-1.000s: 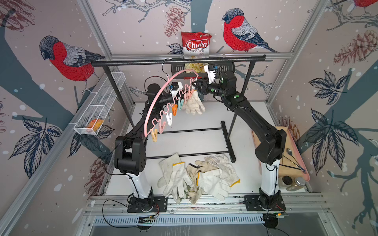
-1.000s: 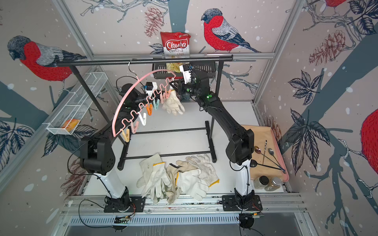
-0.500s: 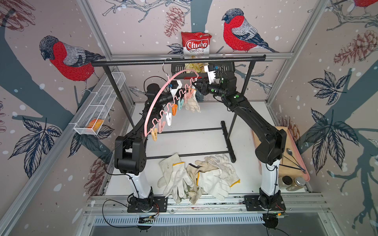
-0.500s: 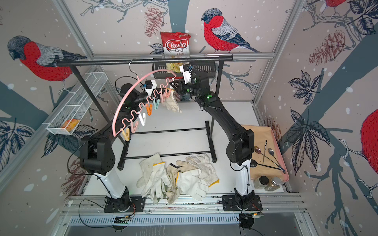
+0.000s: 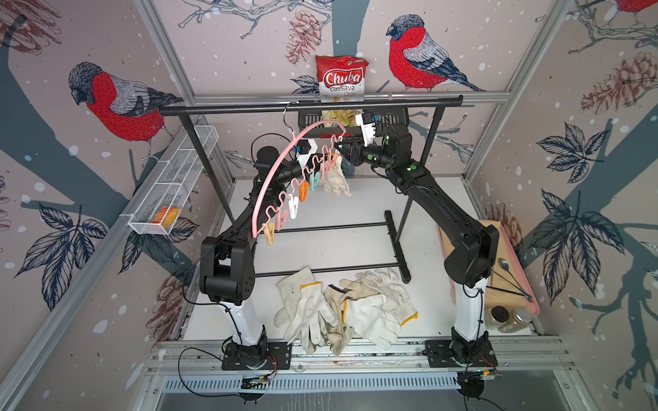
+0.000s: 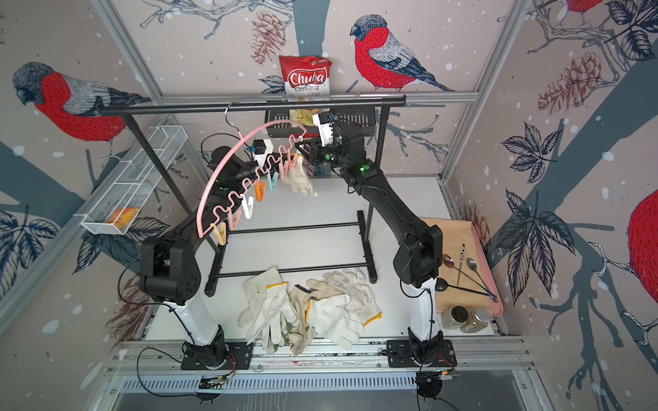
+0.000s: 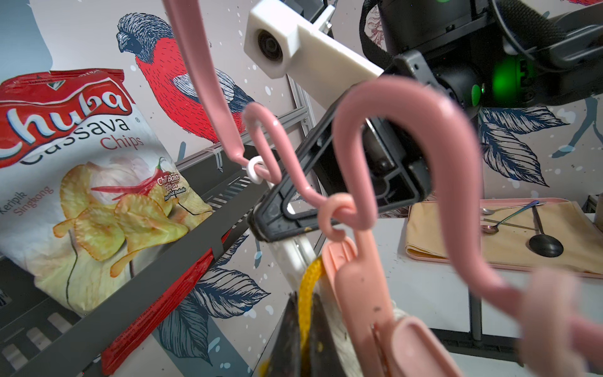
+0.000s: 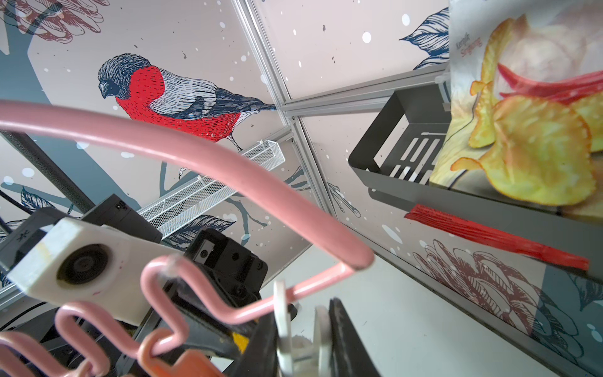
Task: Clip the gloves onto a hanger to dry
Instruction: Open the clamp at the hanger.
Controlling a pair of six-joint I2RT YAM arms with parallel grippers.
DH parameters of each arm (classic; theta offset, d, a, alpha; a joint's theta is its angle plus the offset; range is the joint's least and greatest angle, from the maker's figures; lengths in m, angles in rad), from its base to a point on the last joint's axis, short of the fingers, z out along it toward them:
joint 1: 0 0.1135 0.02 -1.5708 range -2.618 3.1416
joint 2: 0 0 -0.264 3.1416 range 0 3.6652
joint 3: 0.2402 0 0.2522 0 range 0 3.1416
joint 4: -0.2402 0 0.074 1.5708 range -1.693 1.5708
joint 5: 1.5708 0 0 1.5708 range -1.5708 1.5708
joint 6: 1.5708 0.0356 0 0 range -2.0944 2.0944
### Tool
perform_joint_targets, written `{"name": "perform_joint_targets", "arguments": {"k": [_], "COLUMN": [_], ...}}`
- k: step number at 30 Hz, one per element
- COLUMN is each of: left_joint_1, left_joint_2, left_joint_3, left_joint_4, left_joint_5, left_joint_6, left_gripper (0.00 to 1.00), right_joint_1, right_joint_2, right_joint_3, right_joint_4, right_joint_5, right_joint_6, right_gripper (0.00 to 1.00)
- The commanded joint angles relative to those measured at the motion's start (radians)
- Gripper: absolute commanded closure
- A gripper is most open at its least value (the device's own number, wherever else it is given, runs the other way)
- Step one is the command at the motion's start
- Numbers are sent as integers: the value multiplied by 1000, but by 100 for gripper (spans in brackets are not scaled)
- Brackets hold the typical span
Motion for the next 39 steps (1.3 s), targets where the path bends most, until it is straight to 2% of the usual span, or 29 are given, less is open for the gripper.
{"name": "perform_joint_targets", "arguments": {"k": [1,2,5,9,39], "left_joint_1": [-6,-6,-5,-7,-10], "left_joint_2": [0,-1,-5,-6,-7], "left_joint_3": [-3,-4,-11,-18,-18], "left_joint_4": [68,68,67,67,59], "left_joint_5": [-2,-2,-3,-2,15], "left_joint_6": [-16,-16,-16,-16,-12], "left_gripper": [100,100,100,100,100], "right_joint_1": [-2,-2,-2,-3,-8], "right_joint_2": [-11,-11,-14,-16,33], "right_joint_3": [3,3,3,2,9], "right_joint_4": [16,19,18,19,67], "right_joint_5": [-8,-8,-3,1,3], "right_joint_6": [4,4,4,5,36], "right_gripper": [72,69,49,39,35]}}
